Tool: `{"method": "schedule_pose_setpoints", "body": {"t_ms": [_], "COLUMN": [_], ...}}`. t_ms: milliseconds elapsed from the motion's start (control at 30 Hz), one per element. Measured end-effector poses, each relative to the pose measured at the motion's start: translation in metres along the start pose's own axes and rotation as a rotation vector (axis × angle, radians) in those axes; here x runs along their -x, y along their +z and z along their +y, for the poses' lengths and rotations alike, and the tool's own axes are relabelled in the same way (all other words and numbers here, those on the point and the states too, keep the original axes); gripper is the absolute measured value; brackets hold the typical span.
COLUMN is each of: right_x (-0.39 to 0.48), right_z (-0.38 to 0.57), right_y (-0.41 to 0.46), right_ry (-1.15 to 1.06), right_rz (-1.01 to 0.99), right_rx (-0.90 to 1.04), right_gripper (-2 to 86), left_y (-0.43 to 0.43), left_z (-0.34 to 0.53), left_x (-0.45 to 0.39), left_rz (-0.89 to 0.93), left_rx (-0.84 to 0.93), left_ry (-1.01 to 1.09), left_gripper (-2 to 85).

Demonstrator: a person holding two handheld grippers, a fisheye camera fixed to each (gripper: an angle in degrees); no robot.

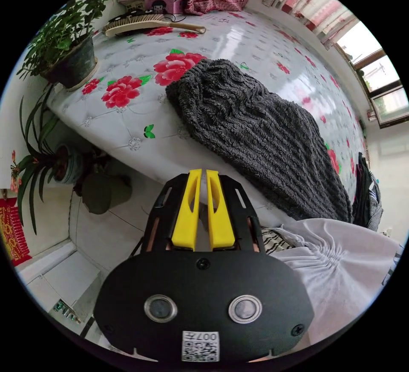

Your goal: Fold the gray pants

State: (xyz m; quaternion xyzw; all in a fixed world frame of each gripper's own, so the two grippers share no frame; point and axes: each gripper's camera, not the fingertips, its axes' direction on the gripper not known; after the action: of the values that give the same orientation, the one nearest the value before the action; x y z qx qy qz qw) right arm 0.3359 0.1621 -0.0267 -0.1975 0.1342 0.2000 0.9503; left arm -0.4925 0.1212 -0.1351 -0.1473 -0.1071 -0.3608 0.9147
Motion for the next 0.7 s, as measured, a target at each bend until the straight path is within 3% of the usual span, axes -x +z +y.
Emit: {"method": "schedule_pose_setpoints", "body": {"t_ms": [67,100,233,300,333,467,567,700], "right_x": [-0.021,-0.026,-0.039,-0.027,-0.014,0.070,0.158,0.250], "right_z": [-0.016,-0.018,-0.035,-0.054,-0.074,-0.156,-0.216,-0.279], "right_y": [0.037,0.036,-0.031,-0.047,-0.049,-0.022,0.004,0.042], "right_ry": [0.083,0.100,0.109,0.026,-0.047,-0.222,-0.336,-0.397], "right_rz": [0.076,0.107,0.077,-0.099,-0.283,-0.822,-0.991,-1.028], "right_rx": [0.161,0.154,-0.128,-0.216,-0.230,-0.173,-0.037,0.151], "right_gripper": [2.3,2.6,3.8,4.6,5.2,7.1,8.1,9.3], "left_y": [0.000,-0.004,-0.032,-0.038,-0.040,-0.041,-0.025,0.021], "left_z": [0.002,0.002,-0.004,-0.018,-0.033,-0.092,-0.153,-0.229], "left_x": [0.000,0.000,0.000,-0.001,-0.001,-0.005,-0.016,-0.045], "left_rz": [0.022,0.031,0.039,0.023,0.014,-0.025,-0.033,-0.090], "left_rx": [0.002,-0.008,-0.099,-0.120,-0.131,-0.195,-0.174,-0.083], "left_ry": [-0.031,-0.048,-0.057,-0.024,0.002,0.064,0.148,0.347], "left_gripper": [2.2,3.0,4.9,6.0,6.9,9.8,10.8,13.1]}}
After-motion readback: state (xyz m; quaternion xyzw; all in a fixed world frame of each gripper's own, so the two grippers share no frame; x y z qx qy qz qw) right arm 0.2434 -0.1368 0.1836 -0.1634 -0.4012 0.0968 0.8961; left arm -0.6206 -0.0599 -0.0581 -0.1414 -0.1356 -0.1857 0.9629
